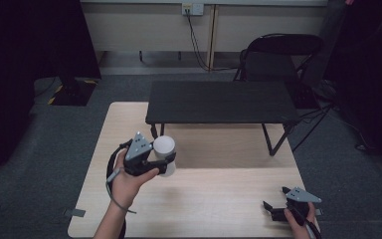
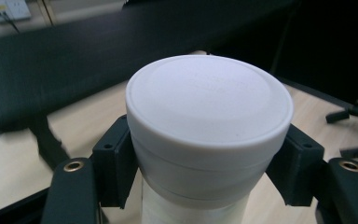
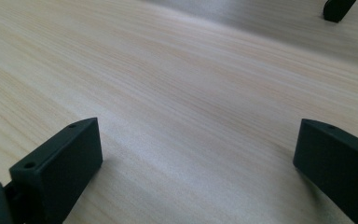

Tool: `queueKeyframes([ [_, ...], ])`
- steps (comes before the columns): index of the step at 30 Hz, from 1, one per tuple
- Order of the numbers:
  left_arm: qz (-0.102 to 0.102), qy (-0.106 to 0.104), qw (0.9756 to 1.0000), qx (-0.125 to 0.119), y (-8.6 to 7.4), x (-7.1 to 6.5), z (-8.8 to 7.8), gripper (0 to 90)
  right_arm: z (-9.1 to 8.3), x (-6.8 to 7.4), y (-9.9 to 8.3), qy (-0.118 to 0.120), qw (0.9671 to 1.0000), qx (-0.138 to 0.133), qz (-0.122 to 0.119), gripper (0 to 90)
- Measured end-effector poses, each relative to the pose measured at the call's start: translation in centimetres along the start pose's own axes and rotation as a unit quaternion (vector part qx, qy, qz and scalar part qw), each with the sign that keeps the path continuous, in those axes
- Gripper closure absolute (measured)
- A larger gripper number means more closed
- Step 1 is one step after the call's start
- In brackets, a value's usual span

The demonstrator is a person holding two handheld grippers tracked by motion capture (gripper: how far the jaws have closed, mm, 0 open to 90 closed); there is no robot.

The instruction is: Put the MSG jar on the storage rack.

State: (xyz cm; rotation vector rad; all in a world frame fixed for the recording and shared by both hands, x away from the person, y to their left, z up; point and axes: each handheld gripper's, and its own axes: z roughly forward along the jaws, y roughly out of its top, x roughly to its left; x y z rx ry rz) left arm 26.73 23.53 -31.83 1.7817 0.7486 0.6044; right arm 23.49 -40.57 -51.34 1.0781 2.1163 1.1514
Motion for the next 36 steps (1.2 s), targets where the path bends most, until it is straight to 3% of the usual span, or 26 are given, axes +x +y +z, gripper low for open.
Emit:
queueKeyframes([
  [4, -0.007, -0.011, 0.9998, -0.013, 4.0, 0.7, 0.8, 34.0, 0.0, 0.0, 0.0, 0.001, 1.0, 0.001, 0.0, 0.3],
  [8, -0.012, -0.006, 0.9999, -0.01, 7.5, 1.2, 2.5, 34.0, 0.0, 0.0, 0.0, 0.001, 1.0, -0.001, -0.001, 0.3],
  [14, -0.022, 0.012, 0.9997, -0.002, 10.6, 2.0, 6.2, 34.0, 0.0, -0.1, 0.0, 0.003, 1.0, 0.0, -0.002, 0.3],
  [18, -0.043, 0.033, 0.9985, 0.001, 11.3, 2.5, 8.7, 33.9, 0.0, -0.1, 0.0, 0.005, 1.0, 0.001, -0.003, 0.3],
  [25, -0.051, 0.055, 0.997, 0.019, 12.3, 3.1, 11.6, 33.9, 0.0, -0.2, 0.1, 0.008, 1.0, 0.001, -0.005, 0.0],
  [28, -0.048, 0.06, 0.9967, 0.025, 12.3, 3.3, 12.3, 33.9, 0.0, -0.2, 0.1, 0.008, 1.0, 0.001, -0.005, 0.0],
  [30, -0.055, 0.059, 0.9966, 0.016, 12.0, 3.5, 12.5, 33.9, 0.0, -0.2, 0.1, 0.009, 1.0, 0.001, -0.005, 0.0],
  [36, -0.054, 0.054, 0.997, 0.016, 11.9, 3.7, 12.4, 33.8, 0.0, -0.3, 0.1, 0.011, 0.9999, 0.001, -0.006, 0.0],
])
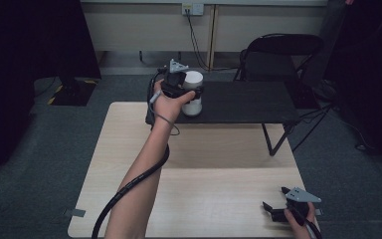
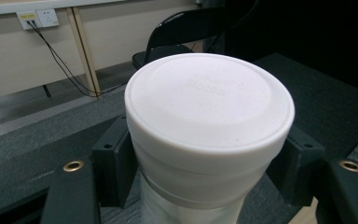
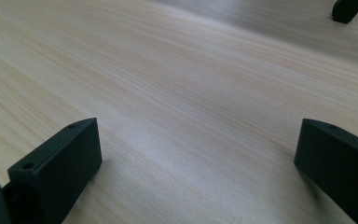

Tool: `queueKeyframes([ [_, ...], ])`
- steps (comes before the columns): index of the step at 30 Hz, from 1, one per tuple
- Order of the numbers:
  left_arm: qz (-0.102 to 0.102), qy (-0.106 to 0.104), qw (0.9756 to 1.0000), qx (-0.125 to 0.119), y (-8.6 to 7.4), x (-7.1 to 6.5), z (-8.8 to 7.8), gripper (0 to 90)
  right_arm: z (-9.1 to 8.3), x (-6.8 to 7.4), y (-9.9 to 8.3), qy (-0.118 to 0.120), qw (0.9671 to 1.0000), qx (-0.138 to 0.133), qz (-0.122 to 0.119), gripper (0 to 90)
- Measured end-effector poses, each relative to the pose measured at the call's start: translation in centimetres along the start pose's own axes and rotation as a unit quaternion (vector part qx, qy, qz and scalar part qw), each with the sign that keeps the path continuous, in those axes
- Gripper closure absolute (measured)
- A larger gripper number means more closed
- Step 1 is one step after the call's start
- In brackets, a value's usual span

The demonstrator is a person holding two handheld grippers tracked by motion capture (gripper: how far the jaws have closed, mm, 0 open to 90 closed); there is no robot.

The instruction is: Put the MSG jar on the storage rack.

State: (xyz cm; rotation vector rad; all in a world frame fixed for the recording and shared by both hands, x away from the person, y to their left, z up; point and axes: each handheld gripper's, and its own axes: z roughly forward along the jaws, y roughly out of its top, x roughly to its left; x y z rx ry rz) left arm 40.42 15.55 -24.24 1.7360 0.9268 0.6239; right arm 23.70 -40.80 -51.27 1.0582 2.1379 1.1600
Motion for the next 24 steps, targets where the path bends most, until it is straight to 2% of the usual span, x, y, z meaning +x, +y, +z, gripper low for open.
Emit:
queueKeyframes([
  [8, 0.005, -0.005, 1.0, 0.001, 0.0, 0.3, -0.1, 33.6, 0.0, 0.0, 0.0, -0.001, 1.0, 0.0, -0.001, 0.0],
  [12, 0.014, 0.001, 0.9999, 0.005, 0.2, 0.0, -0.2, 32.9, 0.0, 0.0, 0.0, 0.0, 1.0, 0.0, -0.001, 0.0],
  [14, 0.018, 0.011, 0.9996, 0.016, 0.5, -0.3, -0.3, 24.4, 0.0, 0.0, 0.0, 0.0, 1.0, -0.001, -0.001, 0.1],
  [17, 0.018, 0.006, 0.9997, 0.018, 0.4, -0.3, -0.8, 17.5, 0.0, 0.0, 0.0, 0.001, 1.0, -0.001, -0.001, 0.2],
  [20, 0.017, 0.009, 0.9997, 0.017, 0.1, -0.9, -1.8, 1.6, 0.0, 0.0, 0.0, 0.001, 1.0, -0.001, -0.001, 0.2],
  [22, 0.023, -0.005, 0.9996, 0.016, -0.5, -0.8, -2.7, 1.1, 0.0, 0.0, 0.0, 0.001, 1.0, -0.001, -0.002, 0.2],
  [24, 0.031, -0.006, 0.9993, 0.022, -1.1, -1.0, -3.6, 1.0, 0.0, 0.0, 0.0, 0.001, 1.0, -0.001, -0.002, 0.3],
])
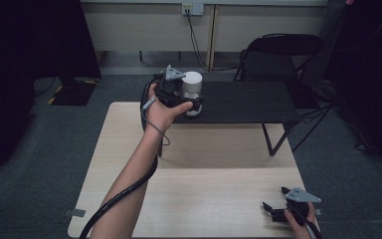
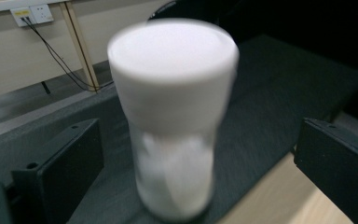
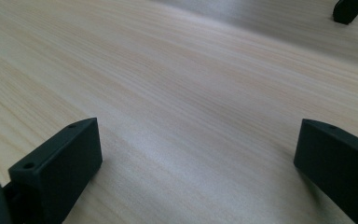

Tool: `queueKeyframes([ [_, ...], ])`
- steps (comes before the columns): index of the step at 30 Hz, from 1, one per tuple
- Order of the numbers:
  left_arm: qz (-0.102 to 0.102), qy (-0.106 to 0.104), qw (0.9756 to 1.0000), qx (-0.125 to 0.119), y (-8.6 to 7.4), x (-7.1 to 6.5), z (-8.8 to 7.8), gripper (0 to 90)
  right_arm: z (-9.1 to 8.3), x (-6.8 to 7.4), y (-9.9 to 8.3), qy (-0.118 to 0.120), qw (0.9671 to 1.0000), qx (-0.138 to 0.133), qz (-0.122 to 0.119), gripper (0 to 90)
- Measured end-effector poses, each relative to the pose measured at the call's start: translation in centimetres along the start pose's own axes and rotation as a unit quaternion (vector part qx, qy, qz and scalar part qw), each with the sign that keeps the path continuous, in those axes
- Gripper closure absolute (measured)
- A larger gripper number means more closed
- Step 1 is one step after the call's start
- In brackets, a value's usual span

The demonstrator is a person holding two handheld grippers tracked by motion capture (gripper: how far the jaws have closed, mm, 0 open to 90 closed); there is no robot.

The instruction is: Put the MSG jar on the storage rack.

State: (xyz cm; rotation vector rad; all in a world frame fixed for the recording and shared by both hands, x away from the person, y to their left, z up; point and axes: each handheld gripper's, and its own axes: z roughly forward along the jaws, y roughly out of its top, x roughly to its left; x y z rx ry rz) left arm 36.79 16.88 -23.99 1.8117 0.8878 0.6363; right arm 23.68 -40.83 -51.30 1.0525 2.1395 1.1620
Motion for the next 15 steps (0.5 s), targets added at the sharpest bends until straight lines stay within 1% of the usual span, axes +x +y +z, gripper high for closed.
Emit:
queueKeyframes([
  [1, 0.003, -0.001, 1.0, 0.004, -0.4, 0.0, -0.5, 1.0, 0.0, 0.0, 0.0, 0.0, 1.0, 0.0, 0.0, 0.4],
  [2, 0.015, 0.001, 0.9999, 0.006, -1.0, -0.2, -1.2, 0.8, 0.0, 0.0, 0.0, 0.0, 1.0, -0.001, 0.0, 0.5],
  [4, 0.027, -0.001, 0.9995, 0.014, -2.1, -0.1, -2.1, 0.3, 0.0, 0.0, -0.1, 0.0, 1.0, -0.002, 0.0, 0.5],
  [5, 0.026, -0.004, 0.9996, 0.01, -3.1, 0.0, -2.7, 0.3, 0.0, 0.0, -0.1, 0.0, 1.0, -0.002, -0.002, 0.6],
  [7, 0.027, -0.009, 0.9995, 0.013, -4.8, 0.1, -3.9, 0.2, 0.0, 0.0, -0.1, 0.001, 1.0, -0.001, 0.0, 0.6],
  [8, 0.028, -0.016, 0.9994, 0.01, -5.8, 0.3, -4.5, 0.2, 0.0, 0.0, -0.1, 0.001, 1.0, -0.001, -0.001, 0.6],
  [9, 0.031, -0.019, 0.9993, 0.013, -6.6, 0.3, -5.0, 0.1, 0.0, 0.0, -0.1, 0.001, 1.0, -0.001, -0.001, 0.6],
  [10, 0.038, -0.017, 0.9991, 0.012, -7.6, 0.3, -5.7, 0.2, 0.0, 0.0, 0.0, 0.001, 1.0, 0.0, -0.001, 0.6],
  [12, 0.045, -0.01, 0.9988, 0.017, -9.2, 0.0, -6.9, 0.2, 0.0, 0.0, -0.1, 0.001, 1.0, 0.0, -0.001, 0.6],
  [13, 0.043, -0.013, 0.999, 0.011, -10.2, 0.0, -7.5, 0.0, 0.0, 0.0, -0.1, 0.001, 1.0, -0.001, -0.001, 0.6],
  [15, 0.035, -0.02, 0.9992, 0.006, -12.2, 0.1, -8.6, 0.0, 0.0, 0.0, -0.1, 0.0, 1.0, -0.001, -0.001, 0.5],
])
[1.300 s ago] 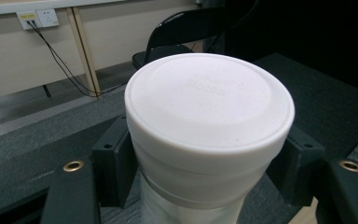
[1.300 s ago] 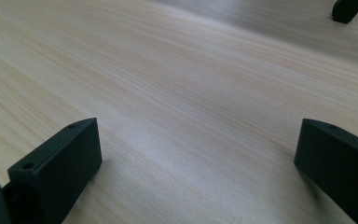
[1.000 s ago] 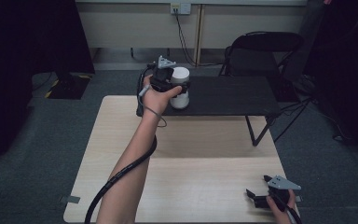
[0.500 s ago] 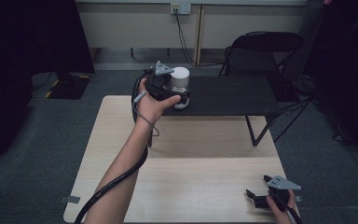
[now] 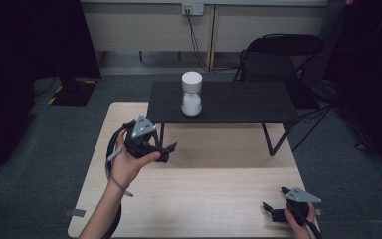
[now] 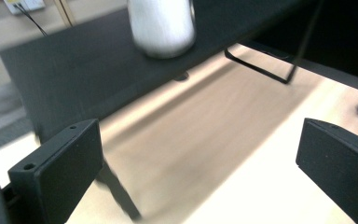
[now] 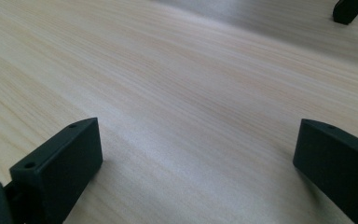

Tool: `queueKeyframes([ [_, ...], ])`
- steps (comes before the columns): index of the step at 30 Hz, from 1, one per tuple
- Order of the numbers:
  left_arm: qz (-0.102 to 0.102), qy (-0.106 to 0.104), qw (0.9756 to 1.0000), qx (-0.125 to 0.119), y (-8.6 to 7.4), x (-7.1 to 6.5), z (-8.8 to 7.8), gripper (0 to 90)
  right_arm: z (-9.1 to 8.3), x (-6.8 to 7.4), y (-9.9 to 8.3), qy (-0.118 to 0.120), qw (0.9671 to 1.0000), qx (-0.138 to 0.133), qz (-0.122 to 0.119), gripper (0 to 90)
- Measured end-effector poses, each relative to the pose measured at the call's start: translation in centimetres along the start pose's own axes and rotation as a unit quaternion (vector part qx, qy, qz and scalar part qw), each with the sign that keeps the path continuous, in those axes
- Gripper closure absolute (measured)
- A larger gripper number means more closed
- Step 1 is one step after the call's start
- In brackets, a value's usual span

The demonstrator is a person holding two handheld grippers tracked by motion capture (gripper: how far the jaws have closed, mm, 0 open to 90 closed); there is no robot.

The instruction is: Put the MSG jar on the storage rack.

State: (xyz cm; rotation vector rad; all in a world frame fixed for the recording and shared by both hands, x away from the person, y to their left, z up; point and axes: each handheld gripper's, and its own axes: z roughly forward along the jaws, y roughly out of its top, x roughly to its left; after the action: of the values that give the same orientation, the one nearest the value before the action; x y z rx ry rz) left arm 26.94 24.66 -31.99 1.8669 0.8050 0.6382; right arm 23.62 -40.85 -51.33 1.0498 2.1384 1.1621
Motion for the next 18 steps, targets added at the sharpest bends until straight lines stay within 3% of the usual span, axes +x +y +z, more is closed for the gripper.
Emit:
queueKeyframes([
  [5, -0.002, -0.001, 1.0, 0.005, -4.9, -0.8, -1.4, 0.0, 0.0, 0.1, 0.0, -0.002, 1.0, 0.0, 0.0, 0.6],
  [11, -0.035, -0.005, 0.9992, 0.019, -12.0, -1.8, -2.1, 0.0, 0.0, 0.0, 0.0, 0.0, 1.0, 0.0, 0.0, 0.6],
  [15, -0.048, 0.008, 0.9978, 0.044, -14.9, -2.7, -2.1, 0.0, 0.0, 0.0, 0.0, 0.0, 1.0, 0.0, 0.0, 0.6],
  [18, -0.054, 0.016, 0.9975, 0.042, -16.7, -3.4, -2.3, 0.1, 0.0, 0.0, 0.0, 0.001, 1.0, 0.0, -0.001, 0.6],
])
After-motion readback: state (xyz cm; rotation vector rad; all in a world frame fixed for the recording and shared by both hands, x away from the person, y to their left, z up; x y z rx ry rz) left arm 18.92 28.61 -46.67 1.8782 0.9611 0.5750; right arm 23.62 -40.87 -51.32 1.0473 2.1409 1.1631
